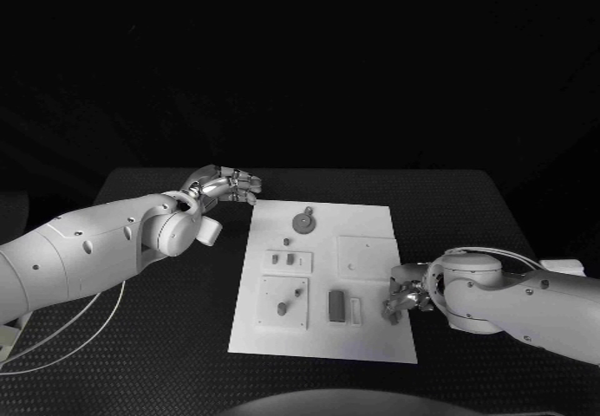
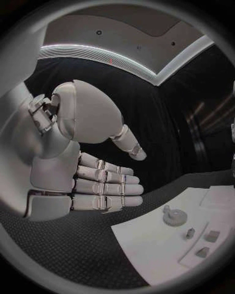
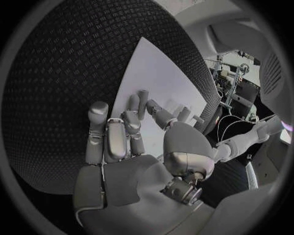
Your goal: Assemble the parts on the task board
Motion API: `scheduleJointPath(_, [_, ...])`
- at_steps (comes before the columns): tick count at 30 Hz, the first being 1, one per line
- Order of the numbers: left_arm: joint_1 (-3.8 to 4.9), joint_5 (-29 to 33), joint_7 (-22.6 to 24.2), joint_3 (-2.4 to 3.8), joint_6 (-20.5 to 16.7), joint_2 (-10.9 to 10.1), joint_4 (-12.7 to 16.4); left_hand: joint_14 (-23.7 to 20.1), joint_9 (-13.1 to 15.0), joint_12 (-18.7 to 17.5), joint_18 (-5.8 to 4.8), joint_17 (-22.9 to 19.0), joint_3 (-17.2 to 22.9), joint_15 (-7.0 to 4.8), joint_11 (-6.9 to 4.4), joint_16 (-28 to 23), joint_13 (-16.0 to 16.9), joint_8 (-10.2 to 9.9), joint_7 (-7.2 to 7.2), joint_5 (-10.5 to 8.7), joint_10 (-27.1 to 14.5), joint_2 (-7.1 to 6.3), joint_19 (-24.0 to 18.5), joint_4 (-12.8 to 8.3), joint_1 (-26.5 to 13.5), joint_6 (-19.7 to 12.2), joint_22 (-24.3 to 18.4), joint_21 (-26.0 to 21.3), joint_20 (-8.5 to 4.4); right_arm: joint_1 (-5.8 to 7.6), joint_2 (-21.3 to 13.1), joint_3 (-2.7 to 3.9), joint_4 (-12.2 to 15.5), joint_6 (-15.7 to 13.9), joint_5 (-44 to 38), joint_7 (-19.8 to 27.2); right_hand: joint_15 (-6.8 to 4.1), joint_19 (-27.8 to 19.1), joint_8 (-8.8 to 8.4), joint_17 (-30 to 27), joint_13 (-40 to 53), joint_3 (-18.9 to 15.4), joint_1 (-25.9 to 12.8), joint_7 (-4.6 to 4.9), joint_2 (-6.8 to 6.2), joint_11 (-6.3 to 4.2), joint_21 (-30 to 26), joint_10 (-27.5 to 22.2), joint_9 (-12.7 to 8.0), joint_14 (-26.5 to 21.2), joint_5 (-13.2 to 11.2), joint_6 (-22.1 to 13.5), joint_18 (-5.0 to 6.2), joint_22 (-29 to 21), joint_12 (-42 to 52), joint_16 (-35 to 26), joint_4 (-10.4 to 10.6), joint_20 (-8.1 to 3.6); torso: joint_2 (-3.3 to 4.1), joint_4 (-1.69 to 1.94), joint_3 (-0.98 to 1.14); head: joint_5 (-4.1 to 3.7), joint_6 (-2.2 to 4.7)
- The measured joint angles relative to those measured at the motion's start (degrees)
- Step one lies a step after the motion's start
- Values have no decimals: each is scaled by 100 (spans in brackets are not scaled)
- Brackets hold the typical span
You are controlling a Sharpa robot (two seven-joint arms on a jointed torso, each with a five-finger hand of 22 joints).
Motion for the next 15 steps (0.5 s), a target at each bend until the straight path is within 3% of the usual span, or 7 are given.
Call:
scheduleJointPath(8, [0, 0, -3, 0, 0, -7, 4, 0, -3, 0, 0, 6, -7, 0, 0, 0, 0, 0, 0, 0, 0, 0, 0, 7, 0, 0, 0, 0, 0, -11, 13, -3, 39, -41, -126, 6, 62, -91, 0, -93, -72, -75, 666, -18, -102, 58, 0, -122, -9, -68, -45, -18, -6, -1, -112, -22, -37, 31, 0, -3, 0, 1, -1])
scheduleJointPath(15, [0, 0, -6, -1, 0, -8, 7, 0, -5, 0, 0, 13, -14, 0, 0, -22, 1, 0, 0, 0, 0, 0, 0, 14, 0, 0, 4, 0, 0, -19, -7, -8, 71, -105, -132, 13, 96, -174, 0, -198, -185, -132, 823, -27, -166, 81, 0, -286, -8, -140, -44, -32, -16, -1, -301, -54, -46, 51, 0, -3, 2, 7, 7])
